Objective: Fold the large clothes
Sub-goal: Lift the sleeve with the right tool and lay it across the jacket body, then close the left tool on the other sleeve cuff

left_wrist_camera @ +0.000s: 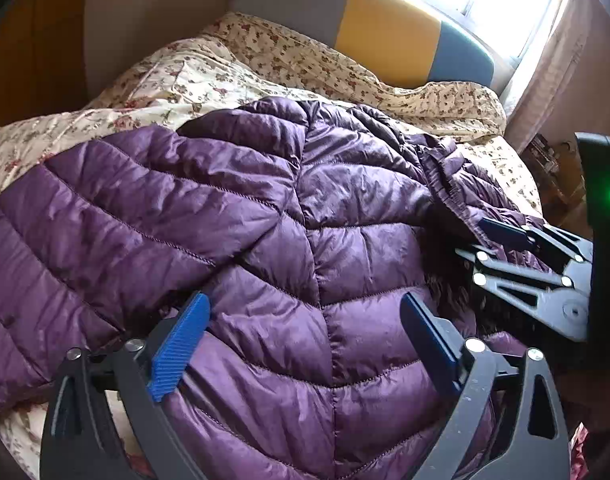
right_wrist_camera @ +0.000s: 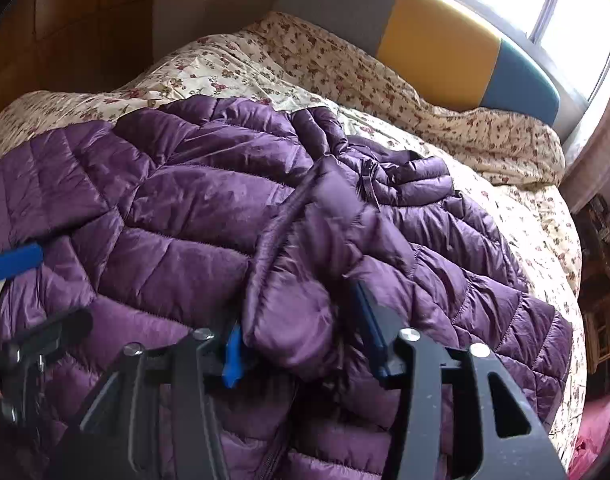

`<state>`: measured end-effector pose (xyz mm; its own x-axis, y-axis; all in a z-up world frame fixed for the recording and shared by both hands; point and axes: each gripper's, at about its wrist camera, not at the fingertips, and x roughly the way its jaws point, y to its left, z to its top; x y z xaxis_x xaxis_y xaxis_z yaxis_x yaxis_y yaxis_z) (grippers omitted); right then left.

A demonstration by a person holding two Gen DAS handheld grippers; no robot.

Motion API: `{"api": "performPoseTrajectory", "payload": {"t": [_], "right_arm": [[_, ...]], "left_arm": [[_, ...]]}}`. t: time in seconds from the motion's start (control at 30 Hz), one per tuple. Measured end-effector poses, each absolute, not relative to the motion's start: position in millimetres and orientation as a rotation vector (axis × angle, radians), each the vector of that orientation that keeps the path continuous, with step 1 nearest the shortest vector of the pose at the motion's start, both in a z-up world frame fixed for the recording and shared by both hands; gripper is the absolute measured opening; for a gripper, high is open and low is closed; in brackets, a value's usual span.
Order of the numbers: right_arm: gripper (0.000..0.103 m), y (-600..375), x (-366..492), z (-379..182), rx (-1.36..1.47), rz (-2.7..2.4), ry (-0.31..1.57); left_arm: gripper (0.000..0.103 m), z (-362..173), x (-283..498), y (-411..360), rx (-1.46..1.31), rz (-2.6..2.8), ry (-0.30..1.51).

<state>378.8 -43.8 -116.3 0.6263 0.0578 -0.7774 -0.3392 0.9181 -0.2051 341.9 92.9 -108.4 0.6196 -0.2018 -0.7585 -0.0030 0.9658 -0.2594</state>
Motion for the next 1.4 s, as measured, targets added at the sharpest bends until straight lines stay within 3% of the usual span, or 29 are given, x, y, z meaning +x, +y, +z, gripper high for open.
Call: {"api": "performPoseTrajectory", "payload": {"t": [0.1,0.27,0.63,0.9,0.97,1.0,1.03,1.07,1.17,1.4], "right_arm": [[0.068,-50,370,-116,-0.37,0.205,0.857],[0.077,-63,357,-112,-0.433,0.157,0.829],[0.096,-112,315,-104,-0.571,0.077,0.815],[0.097,-202,318,-90,-0.323,-0.058,0.866],[0.097,-228,325,-90,-0.237,-0.114,0.877],[0.097,-240,329,-91,-0.195,-0.14,0.883],[0.097,-247,333,-90,-0.167,-0.156,0.885],[0.097,-256,337,-90,-0.13,-0.177,0.886],[0.097,-276,349,-91,-0.04,-0.216,0.886],[0.097,-273,375,-104,0.026,-0.173,0.891]], "left_arm": [[0.09,-107,344,91,-0.268,-0.125,0.902],[0.083,-107,348,88,-0.291,-0.133,0.918],[0.083,-90,355,59,-0.338,-0.226,0.91],[0.083,-99,381,21,-0.315,-0.27,0.963],[0.068,-102,389,15,-0.3,-0.263,0.971],[0.068,-105,393,13,-0.296,-0.261,0.983],[0.056,-108,398,11,-0.298,-0.263,0.99],[0.037,-111,402,9,-0.298,-0.264,1.001],[0.01,-117,409,12,-0.328,-0.261,1.012],[0.005,-106,397,46,-0.329,-0.203,0.932]]}}
